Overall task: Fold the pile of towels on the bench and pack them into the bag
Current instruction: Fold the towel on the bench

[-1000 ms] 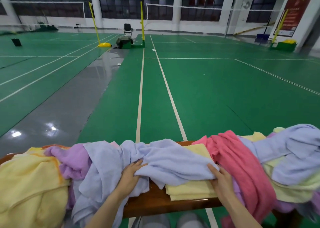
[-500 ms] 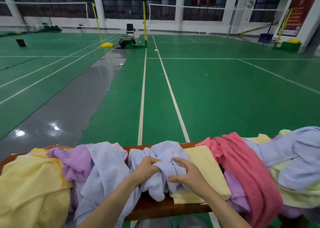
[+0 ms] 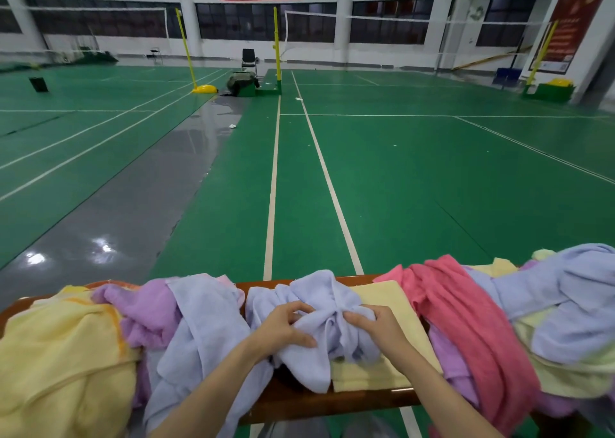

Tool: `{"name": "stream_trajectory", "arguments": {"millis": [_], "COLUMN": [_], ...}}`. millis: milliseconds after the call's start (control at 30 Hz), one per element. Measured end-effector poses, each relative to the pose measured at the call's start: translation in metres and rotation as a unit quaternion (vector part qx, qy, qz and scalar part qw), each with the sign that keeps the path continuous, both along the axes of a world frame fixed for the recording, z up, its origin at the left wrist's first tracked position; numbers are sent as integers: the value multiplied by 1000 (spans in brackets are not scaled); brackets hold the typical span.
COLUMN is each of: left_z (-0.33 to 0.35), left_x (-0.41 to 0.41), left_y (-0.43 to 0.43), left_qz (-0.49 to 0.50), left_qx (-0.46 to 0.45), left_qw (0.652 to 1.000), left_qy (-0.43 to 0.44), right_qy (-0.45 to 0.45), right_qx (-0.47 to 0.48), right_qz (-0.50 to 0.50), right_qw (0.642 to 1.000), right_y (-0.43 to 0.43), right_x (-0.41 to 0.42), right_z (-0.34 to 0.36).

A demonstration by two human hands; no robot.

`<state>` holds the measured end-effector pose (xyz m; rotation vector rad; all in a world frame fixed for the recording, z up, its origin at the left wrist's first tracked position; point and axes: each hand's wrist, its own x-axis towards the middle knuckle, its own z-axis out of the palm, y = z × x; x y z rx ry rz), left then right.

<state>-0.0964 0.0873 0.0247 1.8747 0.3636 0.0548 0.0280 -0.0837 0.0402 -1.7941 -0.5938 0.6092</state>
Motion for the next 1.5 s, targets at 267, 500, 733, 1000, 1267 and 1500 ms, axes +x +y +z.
{"name": "stream_trajectory", "arguments": {"millis": [267, 500, 733, 1000, 1267, 1500], "left_z": [-4, -16, 18, 45, 61, 33], "left_x": [-10, -15, -10, -6, -1, 11], "left_y": [-7, -17, -12, -10, -5, -55], "left_qz": [79, 22, 100, 73, 202, 120], "left_qx": [278, 372, 59, -29, -140, -142], "left_qw": [944, 925, 973, 990, 966, 973], "left_qy": [-158, -77, -202, -115, -78, 140], "right_qy": [68, 86, 124, 126, 96, 86], "right_qx": [29, 45, 142, 189, 207, 197], "right_qz": [-68, -122, -175, -234, -257, -271], "right_qw": [995, 988, 966, 945, 939, 938], "right_y": [1, 2, -4, -16, -30, -26], "right_x": [3, 2, 18, 27, 32, 30], "right_z": [-4, 1, 21, 30, 32, 31]}}
